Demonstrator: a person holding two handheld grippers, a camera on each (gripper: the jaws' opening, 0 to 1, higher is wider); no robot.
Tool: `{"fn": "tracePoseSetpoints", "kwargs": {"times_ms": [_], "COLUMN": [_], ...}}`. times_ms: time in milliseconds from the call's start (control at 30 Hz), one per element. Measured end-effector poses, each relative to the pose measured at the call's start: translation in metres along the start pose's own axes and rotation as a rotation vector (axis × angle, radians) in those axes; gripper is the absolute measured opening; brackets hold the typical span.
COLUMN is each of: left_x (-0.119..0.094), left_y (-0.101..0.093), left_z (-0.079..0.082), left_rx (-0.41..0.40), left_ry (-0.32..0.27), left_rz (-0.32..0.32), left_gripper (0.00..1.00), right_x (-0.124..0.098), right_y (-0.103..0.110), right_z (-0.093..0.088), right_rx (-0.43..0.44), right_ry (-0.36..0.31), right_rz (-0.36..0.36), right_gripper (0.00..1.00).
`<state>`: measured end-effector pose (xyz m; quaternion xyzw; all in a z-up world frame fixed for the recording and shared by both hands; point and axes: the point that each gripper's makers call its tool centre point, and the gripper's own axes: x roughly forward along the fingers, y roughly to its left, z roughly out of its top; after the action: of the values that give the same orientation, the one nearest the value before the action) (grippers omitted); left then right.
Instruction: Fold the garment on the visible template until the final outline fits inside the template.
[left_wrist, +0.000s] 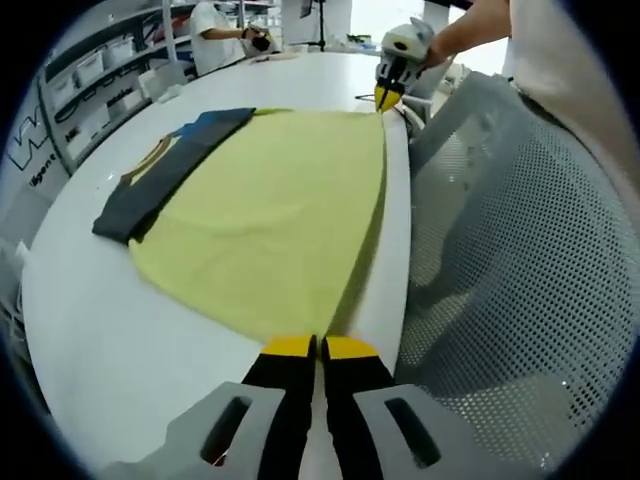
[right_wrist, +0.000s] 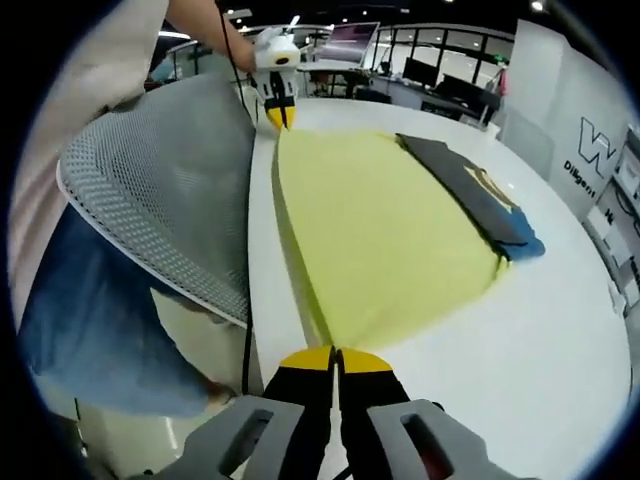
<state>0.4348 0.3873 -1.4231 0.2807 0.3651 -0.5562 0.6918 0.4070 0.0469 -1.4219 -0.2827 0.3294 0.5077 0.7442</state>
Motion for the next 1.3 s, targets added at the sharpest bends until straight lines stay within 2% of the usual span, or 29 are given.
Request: {"fn": "tracePoseSetpoints", "kwargs": {"times_ms": [267, 400, 533, 800, 933, 1300], "left_x": [-0.026, -0.041, -0.054, -0.076, -0.082, -0.104], "left_y": [-0.008, -0.003, 0.005, 0.033, 0.045, 0.103], "left_z": [0.014, 0.024, 0.036, 0.062, 0.071, 0.109], "left_rx": [0.003, -0.003, -0.008, 0.015, 0.013, 0.016], "left_ry": [-0.013, -0.027, -0.047, -0.073, -0.065, -0.076], "left_rz": [-0.037, -0.036, -0.037, -0.017, -0.029, -0.017], "left_gripper": [0.01, 0.01, 0.01, 0.01, 0.01, 0.01], "right_x": [-0.026, -0.040, -0.050, -0.067, -0.072, -0.084], "right_y": [0.001, -0.002, -0.014, -0.047, -0.063, -0.117], "right_z": [0.017, 0.033, 0.046, 0.072, 0.081, 0.107], "right_rx": [-0.003, 0.002, -0.018, -0.031, -0.028, 0.027], "right_ry": [-0.013, -0.031, -0.046, -0.080, -0.094, -0.144], "right_rz": [0.042, 0.055, 0.040, -0.008, -0.019, -0.030], "right_gripper": [0.00, 0.00, 0.00, 0.00, 0.00, 0.00]}}
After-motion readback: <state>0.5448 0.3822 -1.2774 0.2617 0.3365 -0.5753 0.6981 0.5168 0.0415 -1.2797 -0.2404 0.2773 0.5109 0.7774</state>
